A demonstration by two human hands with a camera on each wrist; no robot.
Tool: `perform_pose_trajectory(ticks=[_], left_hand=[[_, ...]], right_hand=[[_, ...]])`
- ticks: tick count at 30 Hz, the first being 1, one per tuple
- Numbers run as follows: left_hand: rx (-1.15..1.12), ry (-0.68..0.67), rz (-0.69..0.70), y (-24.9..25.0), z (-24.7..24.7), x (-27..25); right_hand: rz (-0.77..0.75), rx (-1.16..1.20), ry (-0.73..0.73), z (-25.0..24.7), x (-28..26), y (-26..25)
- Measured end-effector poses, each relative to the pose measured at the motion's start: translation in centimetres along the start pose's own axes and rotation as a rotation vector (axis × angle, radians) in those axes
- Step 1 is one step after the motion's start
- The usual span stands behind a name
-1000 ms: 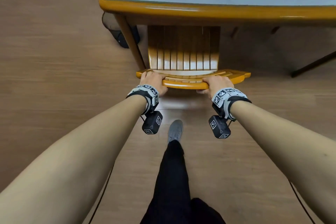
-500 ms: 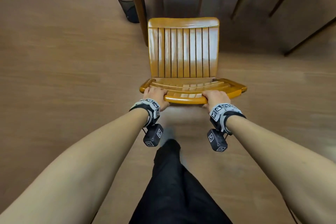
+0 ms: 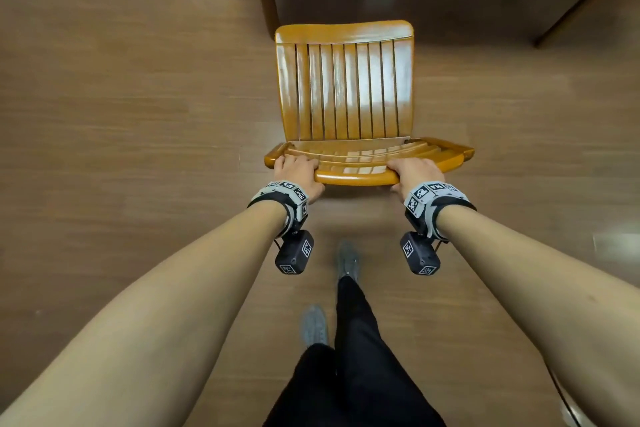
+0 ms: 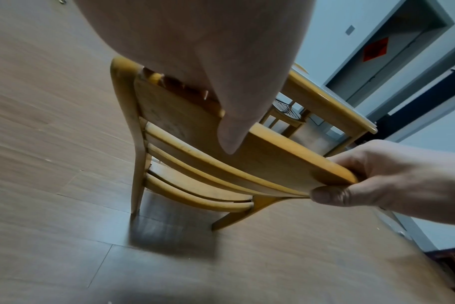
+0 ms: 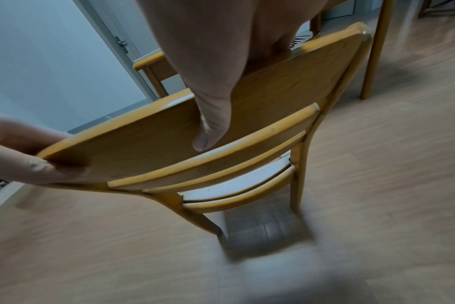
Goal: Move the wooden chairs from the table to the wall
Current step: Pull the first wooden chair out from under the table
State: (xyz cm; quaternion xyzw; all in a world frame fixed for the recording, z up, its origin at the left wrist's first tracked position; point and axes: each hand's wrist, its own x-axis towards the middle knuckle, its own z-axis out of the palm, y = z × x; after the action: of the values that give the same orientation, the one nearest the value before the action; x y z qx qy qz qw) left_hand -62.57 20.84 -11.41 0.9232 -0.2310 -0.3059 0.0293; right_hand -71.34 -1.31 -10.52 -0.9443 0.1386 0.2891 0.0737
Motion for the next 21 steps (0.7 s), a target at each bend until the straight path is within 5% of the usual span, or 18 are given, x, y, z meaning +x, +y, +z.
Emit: perform_pose_trajectory(ticks=[12,21], left_hand=[[0.032,0.054,0.081,-0.9,7.9,-9.4],[0.039,0.046,0.096,0.0,9.0,-12.2]], right_hand=[[-0.018,-0.044,0.032,8.6,-9.6,-2.0],[-0.006,-0.051,0.062,9.6,-12.4,-1.5]])
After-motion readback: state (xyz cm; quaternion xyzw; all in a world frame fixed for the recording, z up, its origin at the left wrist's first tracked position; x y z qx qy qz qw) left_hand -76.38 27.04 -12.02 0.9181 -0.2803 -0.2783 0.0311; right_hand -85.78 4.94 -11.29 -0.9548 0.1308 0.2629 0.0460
